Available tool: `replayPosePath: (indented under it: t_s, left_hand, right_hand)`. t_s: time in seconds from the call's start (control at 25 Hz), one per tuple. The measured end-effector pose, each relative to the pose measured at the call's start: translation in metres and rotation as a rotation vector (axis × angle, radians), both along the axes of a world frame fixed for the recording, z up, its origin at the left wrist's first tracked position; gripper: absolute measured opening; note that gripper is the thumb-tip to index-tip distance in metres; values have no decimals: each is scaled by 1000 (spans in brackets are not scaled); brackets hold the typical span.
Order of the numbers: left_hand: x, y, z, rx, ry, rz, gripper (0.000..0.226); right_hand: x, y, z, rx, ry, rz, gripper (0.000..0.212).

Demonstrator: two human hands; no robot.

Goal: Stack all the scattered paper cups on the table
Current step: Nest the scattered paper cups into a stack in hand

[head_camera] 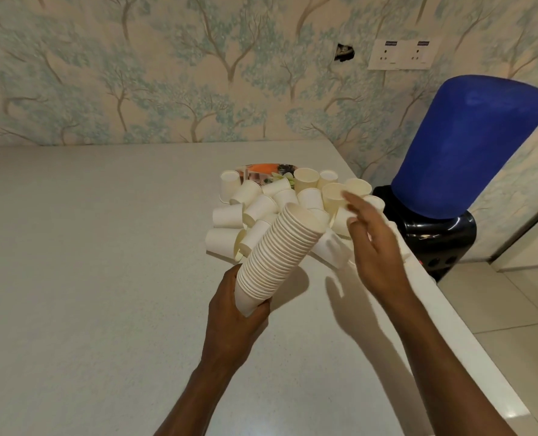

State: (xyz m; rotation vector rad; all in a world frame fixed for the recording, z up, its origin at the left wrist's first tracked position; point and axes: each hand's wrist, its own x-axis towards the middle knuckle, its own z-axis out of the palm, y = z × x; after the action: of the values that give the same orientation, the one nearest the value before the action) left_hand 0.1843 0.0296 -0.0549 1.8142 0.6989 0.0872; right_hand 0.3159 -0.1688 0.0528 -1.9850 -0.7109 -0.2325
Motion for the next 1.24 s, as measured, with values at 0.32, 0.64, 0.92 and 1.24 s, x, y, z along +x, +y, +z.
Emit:
replayPosePath:
  t_s: [0.32, 0.64, 0.92, 1.24]
  left_hand:
    - [11, 6, -14, -110, 143, 150, 53]
    - [23, 14, -4, -151, 301, 269, 57]
    - [26, 8, 5, -231, 212, 345, 59]
    - [9, -2, 39, 314, -336, -99, 63]
  right_hand:
    - [40, -30, -45, -667, 22, -356, 65]
    - [4, -63, -24, -490, 184, -455, 58]
    - [-13, -49, 41, 410, 323, -164, 62]
    - [-20, 7, 54, 110, 186, 105, 53]
